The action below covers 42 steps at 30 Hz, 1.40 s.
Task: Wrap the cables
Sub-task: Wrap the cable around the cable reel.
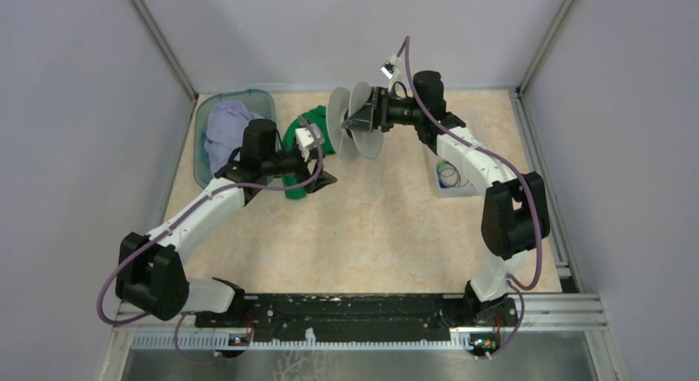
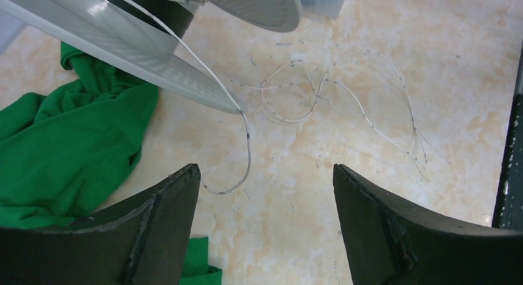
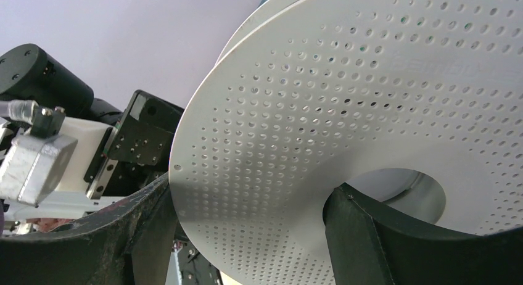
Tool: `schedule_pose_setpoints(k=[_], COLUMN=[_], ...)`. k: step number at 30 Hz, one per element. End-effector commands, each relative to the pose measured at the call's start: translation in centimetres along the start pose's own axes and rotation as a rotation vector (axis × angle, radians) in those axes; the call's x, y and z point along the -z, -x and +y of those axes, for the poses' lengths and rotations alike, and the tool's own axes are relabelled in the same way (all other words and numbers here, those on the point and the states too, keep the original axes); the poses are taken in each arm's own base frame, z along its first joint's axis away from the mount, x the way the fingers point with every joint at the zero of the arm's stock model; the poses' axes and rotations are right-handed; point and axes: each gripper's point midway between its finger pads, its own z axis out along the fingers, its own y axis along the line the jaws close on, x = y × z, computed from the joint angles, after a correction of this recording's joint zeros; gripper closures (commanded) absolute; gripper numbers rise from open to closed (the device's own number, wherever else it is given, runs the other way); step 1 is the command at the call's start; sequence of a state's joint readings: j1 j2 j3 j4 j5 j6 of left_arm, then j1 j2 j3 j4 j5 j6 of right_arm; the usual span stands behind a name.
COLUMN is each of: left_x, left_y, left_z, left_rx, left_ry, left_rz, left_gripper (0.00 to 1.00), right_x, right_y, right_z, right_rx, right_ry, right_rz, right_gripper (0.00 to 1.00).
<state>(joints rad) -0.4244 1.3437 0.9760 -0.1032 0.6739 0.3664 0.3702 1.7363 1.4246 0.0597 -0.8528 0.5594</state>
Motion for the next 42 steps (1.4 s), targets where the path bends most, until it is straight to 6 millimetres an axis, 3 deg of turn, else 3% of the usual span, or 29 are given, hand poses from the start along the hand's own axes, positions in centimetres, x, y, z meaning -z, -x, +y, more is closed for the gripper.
schedule_pose_setpoints(k=[1,9,14,16,22,33,36,42], left_x=[-0.5,-1.6,-1.6,-1.7,-1.9,-1.5,-1.6,-2.1], left_y=[3.1,2.1,1.1,0.7,-0.7,-2.6,-2.7,-2.3], left_z=[0.1,-0.8,-0.3,-0.3,0.5,1.6,1.6,1.3], left_rx=[-0.003,-0.080,-0.132,-0.140,-0.180,-0.298,-0.327,-0.311], left_ry=[-0.036,-0.144,-0.131,-0.135,-0.100,-0.101,-0.110,-0.148], left_rz=[-0.115,-0.108,-0.068,-0.057,-0.013,0.059,0.060,0.036], left_gripper=[0.20,0.57,0.72,0.73,0.56,0.52,0.57,0.79], right_x=[1.5,1.5,1.6,1.6,1.6,1.5,1.5,1.5], right_y=[3.3,3.2,3.4,3.4,3.3,2.9,2.8,2.9], right_z=[4.3,4.2,4.4,4.4,4.2,3.8,3.8,3.8], right_rx=[0.143,0.151,0.154,0.154,0.153,0.149,0.148,0.147], right_ry=[0.084,0.076,0.079,0.079,0.075,0.066,0.067,0.067], right_rz=[-0.087,-0.084,-0.084,-0.083,-0.080,-0.073,-0.073,-0.076], right_gripper=[1.00,1.00,1.00,1.00,1.00,1.00,1.00,1.00])
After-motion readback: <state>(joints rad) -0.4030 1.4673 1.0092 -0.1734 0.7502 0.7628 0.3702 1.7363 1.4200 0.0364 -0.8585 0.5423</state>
